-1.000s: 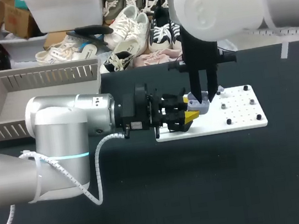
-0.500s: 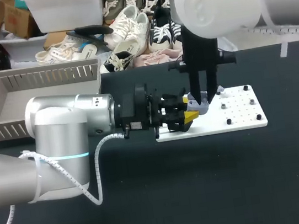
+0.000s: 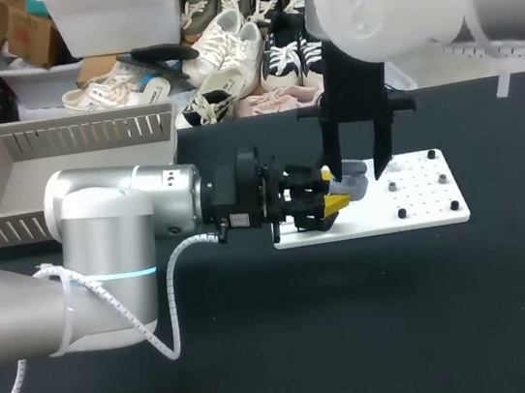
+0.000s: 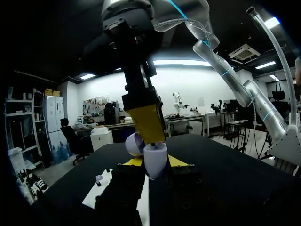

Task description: Pick up each earbud case from the left stands, insert the matching earbuds, close the lid, and place the case in the box.

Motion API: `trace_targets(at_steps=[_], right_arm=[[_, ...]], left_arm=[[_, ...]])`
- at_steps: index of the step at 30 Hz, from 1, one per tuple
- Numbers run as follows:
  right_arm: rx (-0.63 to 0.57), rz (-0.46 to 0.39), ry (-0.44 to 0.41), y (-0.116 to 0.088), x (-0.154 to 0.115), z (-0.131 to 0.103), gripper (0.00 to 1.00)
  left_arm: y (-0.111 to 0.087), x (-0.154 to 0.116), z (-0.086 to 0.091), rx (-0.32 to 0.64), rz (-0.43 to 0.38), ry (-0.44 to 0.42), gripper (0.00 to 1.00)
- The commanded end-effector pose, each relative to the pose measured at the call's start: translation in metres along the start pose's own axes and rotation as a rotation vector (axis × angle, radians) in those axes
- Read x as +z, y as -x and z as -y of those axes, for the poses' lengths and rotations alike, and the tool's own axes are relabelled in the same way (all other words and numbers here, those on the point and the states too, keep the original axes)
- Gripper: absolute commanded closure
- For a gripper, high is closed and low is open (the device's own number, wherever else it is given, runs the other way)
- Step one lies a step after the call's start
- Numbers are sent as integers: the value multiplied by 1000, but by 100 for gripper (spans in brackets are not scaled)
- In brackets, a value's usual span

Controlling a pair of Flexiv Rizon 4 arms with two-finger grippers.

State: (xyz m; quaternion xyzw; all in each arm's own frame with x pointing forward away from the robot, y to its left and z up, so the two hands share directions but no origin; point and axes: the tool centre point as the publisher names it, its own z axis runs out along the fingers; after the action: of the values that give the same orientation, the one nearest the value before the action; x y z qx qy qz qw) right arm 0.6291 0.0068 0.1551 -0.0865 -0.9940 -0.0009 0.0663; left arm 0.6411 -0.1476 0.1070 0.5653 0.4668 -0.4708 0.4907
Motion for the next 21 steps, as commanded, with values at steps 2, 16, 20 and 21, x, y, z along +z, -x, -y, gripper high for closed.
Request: trace_targets(at_steps=[2,16,20,21], right_arm=[[5,35,45,-12,-13,9,53],[41,170,198,14,-30,39,51],[36,173,222,27,-30,43,51],[34,187,223,31,-30,44,51]], left_arm=[[0,1,1,1,-1,7,100],[2,1,5,1,1,5,100],[5,2,9,11,0,3,100],[5,2,9,12,0,2,100]])
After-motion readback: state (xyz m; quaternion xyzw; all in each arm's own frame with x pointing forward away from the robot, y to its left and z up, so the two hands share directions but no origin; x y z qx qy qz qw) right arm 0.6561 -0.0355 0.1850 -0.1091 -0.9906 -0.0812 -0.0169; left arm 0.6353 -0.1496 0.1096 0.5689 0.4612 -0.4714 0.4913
